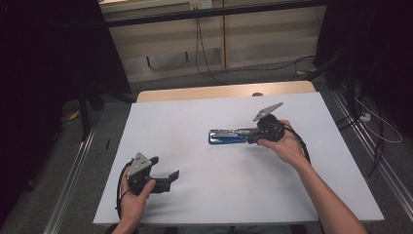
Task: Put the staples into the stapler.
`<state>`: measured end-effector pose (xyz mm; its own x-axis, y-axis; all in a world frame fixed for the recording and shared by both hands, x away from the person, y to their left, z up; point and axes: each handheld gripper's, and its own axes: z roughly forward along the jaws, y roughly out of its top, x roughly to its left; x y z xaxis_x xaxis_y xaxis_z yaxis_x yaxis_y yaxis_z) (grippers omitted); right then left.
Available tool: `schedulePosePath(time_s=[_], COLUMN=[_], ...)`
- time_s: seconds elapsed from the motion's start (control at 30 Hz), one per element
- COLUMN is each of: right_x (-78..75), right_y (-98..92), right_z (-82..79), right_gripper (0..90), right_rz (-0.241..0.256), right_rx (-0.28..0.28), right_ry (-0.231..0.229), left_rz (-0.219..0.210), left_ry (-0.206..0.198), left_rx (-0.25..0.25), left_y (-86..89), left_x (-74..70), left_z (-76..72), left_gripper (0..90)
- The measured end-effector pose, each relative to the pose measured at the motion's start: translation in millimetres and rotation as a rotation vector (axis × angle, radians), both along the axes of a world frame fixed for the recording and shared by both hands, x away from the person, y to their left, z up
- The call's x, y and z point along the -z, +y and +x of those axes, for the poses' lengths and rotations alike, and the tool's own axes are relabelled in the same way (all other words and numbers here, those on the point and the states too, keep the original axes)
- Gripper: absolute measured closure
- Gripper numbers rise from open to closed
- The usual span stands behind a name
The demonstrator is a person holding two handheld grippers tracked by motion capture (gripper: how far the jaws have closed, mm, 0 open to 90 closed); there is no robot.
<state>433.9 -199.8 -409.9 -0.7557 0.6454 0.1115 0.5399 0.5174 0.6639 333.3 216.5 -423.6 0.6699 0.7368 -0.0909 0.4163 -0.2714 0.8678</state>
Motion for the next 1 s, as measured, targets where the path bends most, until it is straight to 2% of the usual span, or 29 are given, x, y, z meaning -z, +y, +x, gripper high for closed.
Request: schedulePosePath(time_s=[0.47, 0.7, 0.77, 1.0], right_x=[-7.5, -9.4, -11.8, -18.2], right_y=[1.0, 4.6, 5.3, 11.1], right_z=[5.1, 6.6, 7.5, 12.2], right_gripper=[79.1, 79.2, 79.1, 79.1], right_rz=[0.025, 0.031, 0.051, 0.063], right_rx=[0.014, 0.002, 0.004, -0.003], right_ry=[-0.022, -0.031, -0.044, -0.072], left_rz=[-0.004, -0.001, 0.001, -0.001], left_ry=[-0.002, -0.007, -0.01, -0.011], left_rx=[0.0, 0.003, 0.002, 0.004], left_y=[0.4, 0.3, 0.3, 0.9], left_x=[0.0, -0.7, -0.8, -0.6], left_z=[0.2, -0.4, -0.3, -0.2], left_gripper=[4.7, 4.8, 4.7, 4.7])
